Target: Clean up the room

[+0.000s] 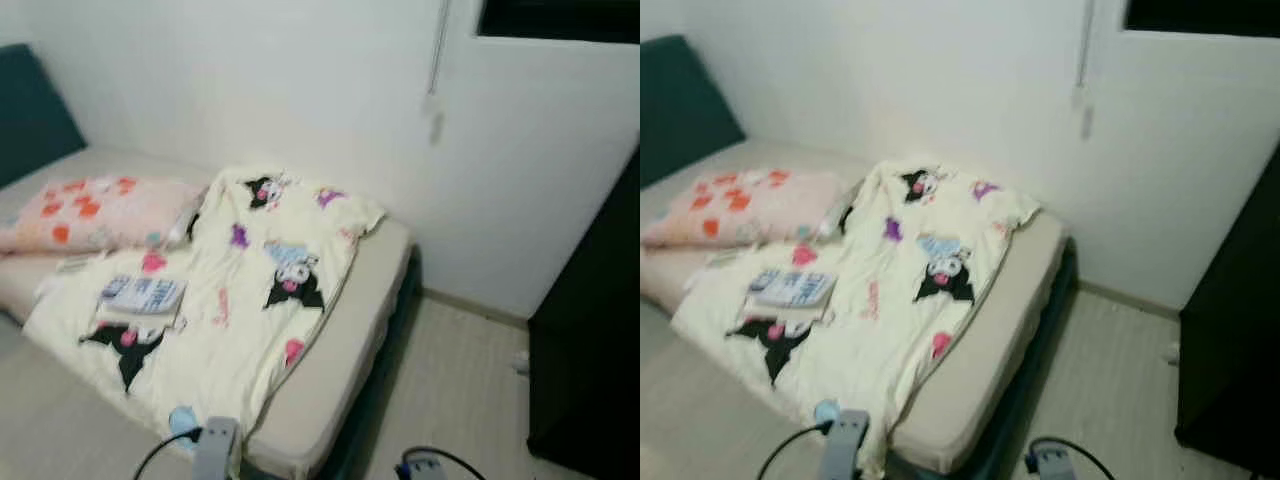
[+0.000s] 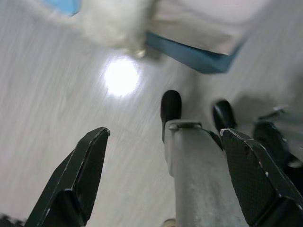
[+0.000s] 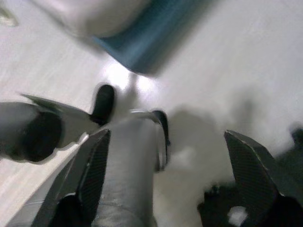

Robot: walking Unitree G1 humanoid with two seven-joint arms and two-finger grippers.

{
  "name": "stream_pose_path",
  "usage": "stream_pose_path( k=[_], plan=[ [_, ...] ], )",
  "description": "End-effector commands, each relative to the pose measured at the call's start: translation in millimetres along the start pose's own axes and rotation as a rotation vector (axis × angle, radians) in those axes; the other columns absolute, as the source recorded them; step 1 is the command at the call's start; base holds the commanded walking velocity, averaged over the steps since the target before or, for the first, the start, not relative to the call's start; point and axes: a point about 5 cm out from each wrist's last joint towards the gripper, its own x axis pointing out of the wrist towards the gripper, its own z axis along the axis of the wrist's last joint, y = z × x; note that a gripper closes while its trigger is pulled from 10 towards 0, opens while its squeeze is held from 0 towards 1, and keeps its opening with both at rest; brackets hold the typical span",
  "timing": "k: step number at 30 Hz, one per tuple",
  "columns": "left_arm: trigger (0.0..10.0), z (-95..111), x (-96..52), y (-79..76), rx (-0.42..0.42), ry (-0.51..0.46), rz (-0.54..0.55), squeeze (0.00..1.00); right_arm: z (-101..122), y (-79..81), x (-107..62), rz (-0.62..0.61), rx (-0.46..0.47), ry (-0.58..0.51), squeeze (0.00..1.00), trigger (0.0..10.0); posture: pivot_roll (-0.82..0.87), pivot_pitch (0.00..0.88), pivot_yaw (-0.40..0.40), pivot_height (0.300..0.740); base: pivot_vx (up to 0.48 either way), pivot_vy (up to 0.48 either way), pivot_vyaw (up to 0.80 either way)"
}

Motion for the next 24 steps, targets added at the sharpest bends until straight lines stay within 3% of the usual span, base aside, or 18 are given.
stream_pose_path(
  k=[1, 13, 24],
  plan=[
    [10.0, -13.6, -1.5, -1.0, -0.002, 0.044, -0.003, 0.00, -27.6, 3.6, -3.5, 0.020, 0.006, 0.102, 0.00, 10.0, -0.15, 0.059, 0.060, 0.740, 0.000, 0.000, 0.79],
    [10.0, -13.1, -1.4, -1.5, 0.004, 0.042, -0.011, 0.00, -29.9, -3.7, -4.9, -0.004, 0.022, 0.110, 0.00, 10.0, -0.15, 0.064, 0.058, 0.740, 0.000, 0.000, 0.07],
    [10.0, -14.5, -1.5, -2.2, 0.011, 0.048, -0.017, 0.00, -30.3, -2.7, -4.8, -0.001, 0.021, 0.113, 0.00, 10.0, -0.15, 0.064, 0.062, 0.740, 0.000, -0.415, 0.00]
  ],
)
